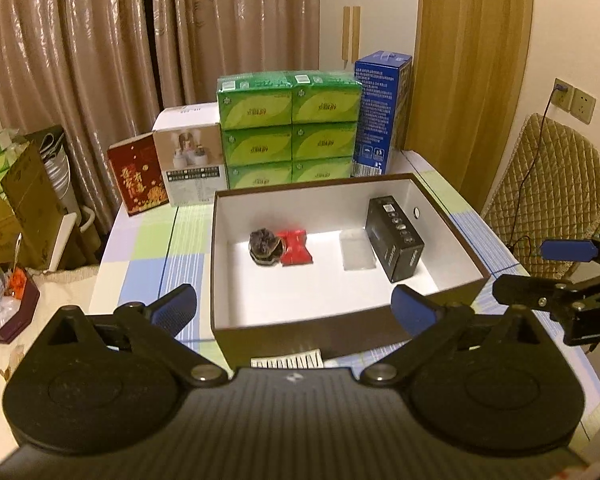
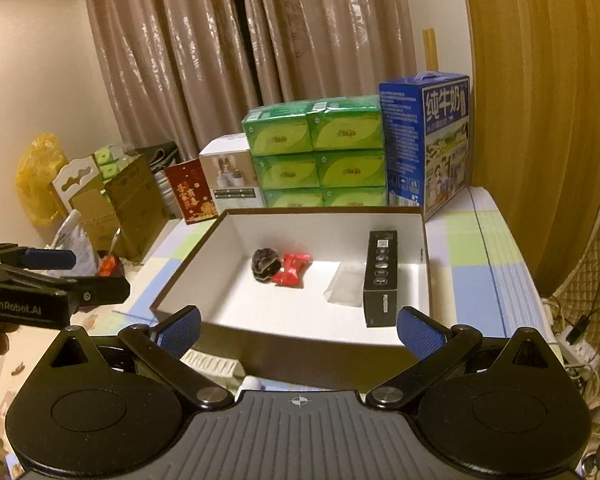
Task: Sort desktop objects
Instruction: 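Withdraw both tools from the cardboard box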
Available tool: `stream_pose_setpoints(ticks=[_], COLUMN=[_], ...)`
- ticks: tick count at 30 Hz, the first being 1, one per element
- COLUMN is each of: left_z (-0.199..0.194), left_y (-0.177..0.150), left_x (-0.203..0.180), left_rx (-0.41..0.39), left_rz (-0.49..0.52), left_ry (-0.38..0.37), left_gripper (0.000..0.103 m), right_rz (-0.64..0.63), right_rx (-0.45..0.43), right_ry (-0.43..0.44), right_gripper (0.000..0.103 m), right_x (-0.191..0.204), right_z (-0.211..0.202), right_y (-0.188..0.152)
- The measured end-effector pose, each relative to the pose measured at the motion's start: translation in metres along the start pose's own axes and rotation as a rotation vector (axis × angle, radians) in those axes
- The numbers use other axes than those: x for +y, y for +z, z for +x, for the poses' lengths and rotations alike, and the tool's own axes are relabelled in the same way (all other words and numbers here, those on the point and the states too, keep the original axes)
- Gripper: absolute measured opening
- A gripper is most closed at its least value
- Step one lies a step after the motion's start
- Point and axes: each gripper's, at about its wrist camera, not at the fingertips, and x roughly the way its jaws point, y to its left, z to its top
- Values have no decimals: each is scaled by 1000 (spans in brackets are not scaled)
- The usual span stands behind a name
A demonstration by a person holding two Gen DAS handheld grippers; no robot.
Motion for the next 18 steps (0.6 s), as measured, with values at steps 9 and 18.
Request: stream_pose_setpoints(ticks=[9,18], left_z=[-20,-28], left_y=[-28,-62], left_x=[3,4], left_rx=[20,66], left_rz=[2,15], left_ry=[6,39], left_gripper=[102,102], right_rz=[-38,-39], right_rx=[5,27], right_ry=[30,28], right_gripper=[101,101], right_x=[8,8], right_z=[-19,-26], right_y=[-21,-44])
